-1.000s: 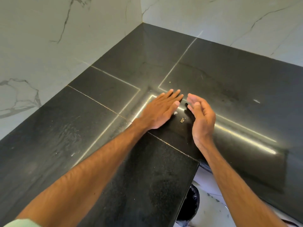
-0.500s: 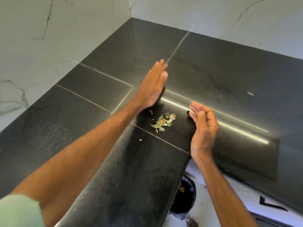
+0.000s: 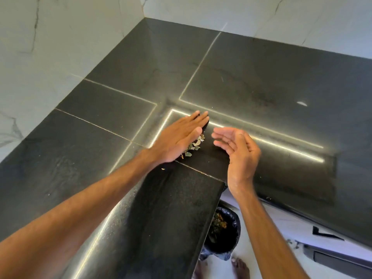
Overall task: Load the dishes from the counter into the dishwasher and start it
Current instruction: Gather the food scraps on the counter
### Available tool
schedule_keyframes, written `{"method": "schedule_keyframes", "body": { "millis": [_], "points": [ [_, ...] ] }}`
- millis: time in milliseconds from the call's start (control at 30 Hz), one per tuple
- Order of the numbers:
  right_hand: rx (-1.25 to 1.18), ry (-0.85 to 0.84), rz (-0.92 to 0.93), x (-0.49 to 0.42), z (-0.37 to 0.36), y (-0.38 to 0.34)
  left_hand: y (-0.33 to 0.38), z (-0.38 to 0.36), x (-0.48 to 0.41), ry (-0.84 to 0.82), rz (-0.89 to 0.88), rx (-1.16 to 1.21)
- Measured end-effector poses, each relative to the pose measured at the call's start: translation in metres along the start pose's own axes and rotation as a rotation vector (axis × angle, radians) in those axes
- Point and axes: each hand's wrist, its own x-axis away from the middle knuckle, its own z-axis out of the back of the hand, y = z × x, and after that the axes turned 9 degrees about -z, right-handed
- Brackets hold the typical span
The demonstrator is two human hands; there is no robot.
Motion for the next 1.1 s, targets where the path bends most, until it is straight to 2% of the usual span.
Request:
{"method": "schedule_keyframes", "body": {
  "millis": [100,233,433,567,733,867,1000,1100],
  "points": [
    [-0.062,0.078,-0.009,0.043,0.017,-0.001,0.01,-0.006,0.014,0.035,-0.007,0.096],
    [-0.176,0.182,-0.031,0.117,0.052,0.031,0.013,-0.008,0.017,0.09,0.014,0.173],
    [-0.713,0.323,-0.426,0.128,0.042,0.074,0.021,-0.01,0.021,0.131,0.027,0.248],
    [-0.89,0.294,-0.49,0.115,0.028,0.079,0.03,-0.017,0.027,0.112,0.018,0.238],
    [-1.052,0.35,-0.555,0.101,0.037,0.088,0.041,-0.022,0.034,0.108,0.007,0.202],
    [-1.059,0.223,-0.503,0.104,0.036,0.092,0.06,-0.033,0.045,0.085,-0.013,0.151],
    [-1.112,0.229,-0.556,0.107,0.036,0.088,0.086,-0.048,0.06,0.061,-0.048,0.1],
    [-1.187,0.147,-0.533,0.11,0.038,0.087,0.106,-0.06,0.072,0.051,-0.072,0.084]
  ]
}}
